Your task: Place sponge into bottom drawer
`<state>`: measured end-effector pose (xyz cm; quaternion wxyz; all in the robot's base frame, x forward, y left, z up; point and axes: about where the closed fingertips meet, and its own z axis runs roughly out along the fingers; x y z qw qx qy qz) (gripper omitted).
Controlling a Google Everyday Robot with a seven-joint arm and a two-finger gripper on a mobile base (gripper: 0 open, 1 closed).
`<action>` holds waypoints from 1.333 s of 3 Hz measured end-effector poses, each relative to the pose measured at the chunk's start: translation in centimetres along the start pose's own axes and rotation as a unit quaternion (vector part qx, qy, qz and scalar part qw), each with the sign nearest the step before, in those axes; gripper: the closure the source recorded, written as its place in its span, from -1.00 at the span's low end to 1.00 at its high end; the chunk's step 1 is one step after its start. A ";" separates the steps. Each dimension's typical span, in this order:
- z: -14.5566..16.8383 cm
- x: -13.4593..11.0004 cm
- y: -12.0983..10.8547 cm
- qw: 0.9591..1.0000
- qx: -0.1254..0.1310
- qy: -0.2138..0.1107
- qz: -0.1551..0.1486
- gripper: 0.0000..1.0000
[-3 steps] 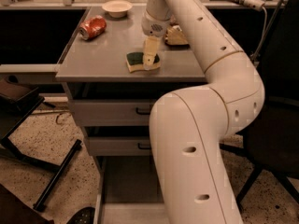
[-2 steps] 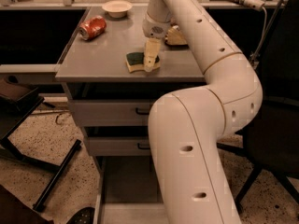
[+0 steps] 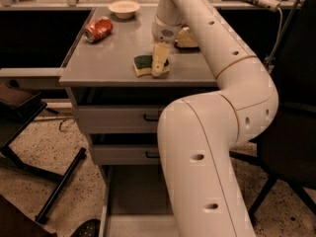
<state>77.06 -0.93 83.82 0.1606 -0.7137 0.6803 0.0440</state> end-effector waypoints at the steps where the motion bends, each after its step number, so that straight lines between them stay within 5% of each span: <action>1: 0.0 0.0 0.0 1.000 0.000 0.000 0.000 -0.17; 3: -2.5 0.5 0.1 1.000 0.025 -0.009 0.004 0.77; 4: -7.5 0.1 2.2 0.998 0.061 -0.014 0.000 1.00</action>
Offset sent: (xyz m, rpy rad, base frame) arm -0.0088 -0.0065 0.0003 0.0010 0.0200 -0.0062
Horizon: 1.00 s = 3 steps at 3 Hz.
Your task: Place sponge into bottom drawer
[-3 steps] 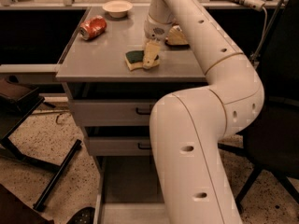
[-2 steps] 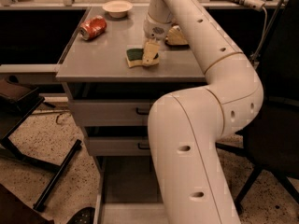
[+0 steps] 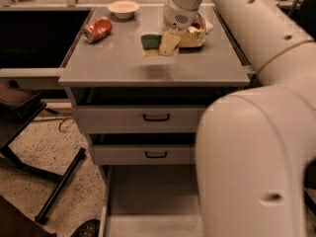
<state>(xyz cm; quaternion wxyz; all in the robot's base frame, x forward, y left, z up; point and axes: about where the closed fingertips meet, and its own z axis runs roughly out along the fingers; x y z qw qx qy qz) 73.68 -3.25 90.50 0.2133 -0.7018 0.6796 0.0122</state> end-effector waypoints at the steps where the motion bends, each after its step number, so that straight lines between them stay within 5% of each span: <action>1: -5.7 -1.1 3.7 0.999 0.029 -0.027 -0.024 1.00; 2: -6.7 -1.2 9.7 0.995 0.010 -0.074 -0.061 1.00; 3: -4.6 1.6 13.0 0.996 -0.026 -0.068 -0.052 1.00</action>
Offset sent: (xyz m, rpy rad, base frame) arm -0.2393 -0.0226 -0.0840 0.1246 0.1884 0.3557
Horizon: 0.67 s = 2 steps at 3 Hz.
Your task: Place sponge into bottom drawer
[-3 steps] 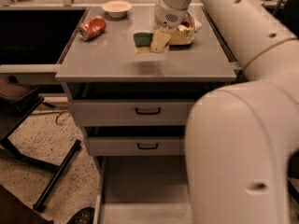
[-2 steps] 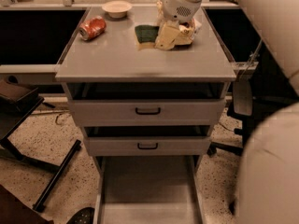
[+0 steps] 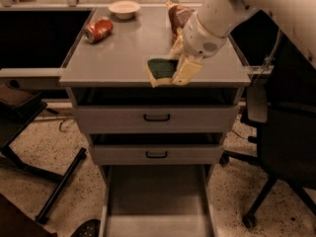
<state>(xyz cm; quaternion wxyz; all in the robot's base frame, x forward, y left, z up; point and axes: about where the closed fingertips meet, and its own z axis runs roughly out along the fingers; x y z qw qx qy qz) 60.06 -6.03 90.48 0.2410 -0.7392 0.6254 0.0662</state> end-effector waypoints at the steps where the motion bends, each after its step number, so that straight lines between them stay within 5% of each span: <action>1: 0.0 0.0 0.0 1.000 0.000 0.000 0.000 1.00; 2: 1.7 0.9 1.8 0.999 -0.021 0.001 0.046 1.00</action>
Offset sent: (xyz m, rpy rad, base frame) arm -0.0344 -0.0098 -0.0620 0.0232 0.2216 -0.1886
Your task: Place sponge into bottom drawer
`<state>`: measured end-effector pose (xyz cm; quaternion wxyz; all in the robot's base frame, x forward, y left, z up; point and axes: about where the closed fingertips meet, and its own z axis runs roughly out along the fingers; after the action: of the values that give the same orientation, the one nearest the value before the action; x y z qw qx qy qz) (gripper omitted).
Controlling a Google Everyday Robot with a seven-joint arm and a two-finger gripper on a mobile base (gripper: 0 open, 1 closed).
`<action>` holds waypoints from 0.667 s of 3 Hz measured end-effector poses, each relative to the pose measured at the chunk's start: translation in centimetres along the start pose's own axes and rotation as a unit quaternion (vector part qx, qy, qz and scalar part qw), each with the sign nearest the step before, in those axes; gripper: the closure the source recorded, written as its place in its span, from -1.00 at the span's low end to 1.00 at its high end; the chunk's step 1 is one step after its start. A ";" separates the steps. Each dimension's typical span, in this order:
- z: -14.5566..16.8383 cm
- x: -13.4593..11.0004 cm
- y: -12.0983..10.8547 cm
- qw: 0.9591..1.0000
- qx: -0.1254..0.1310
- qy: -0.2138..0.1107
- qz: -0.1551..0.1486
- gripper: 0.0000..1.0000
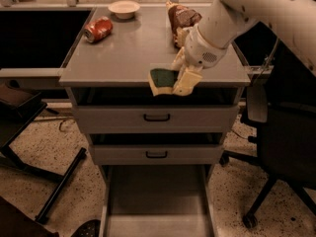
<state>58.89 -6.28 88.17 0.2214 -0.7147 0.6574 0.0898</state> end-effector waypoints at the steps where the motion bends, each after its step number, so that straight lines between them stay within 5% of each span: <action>1: 1.7 1.1 3.3 0.999 0.004 0.000 0.047 1.00; 2: 7.6 2.4 6.8 0.998 -0.009 -0.017 0.064 1.00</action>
Offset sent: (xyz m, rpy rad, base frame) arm -0.0956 0.0251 -0.2058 0.0679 0.1713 -0.0922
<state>53.74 -5.45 79.11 0.2203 -0.6711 0.6973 0.1218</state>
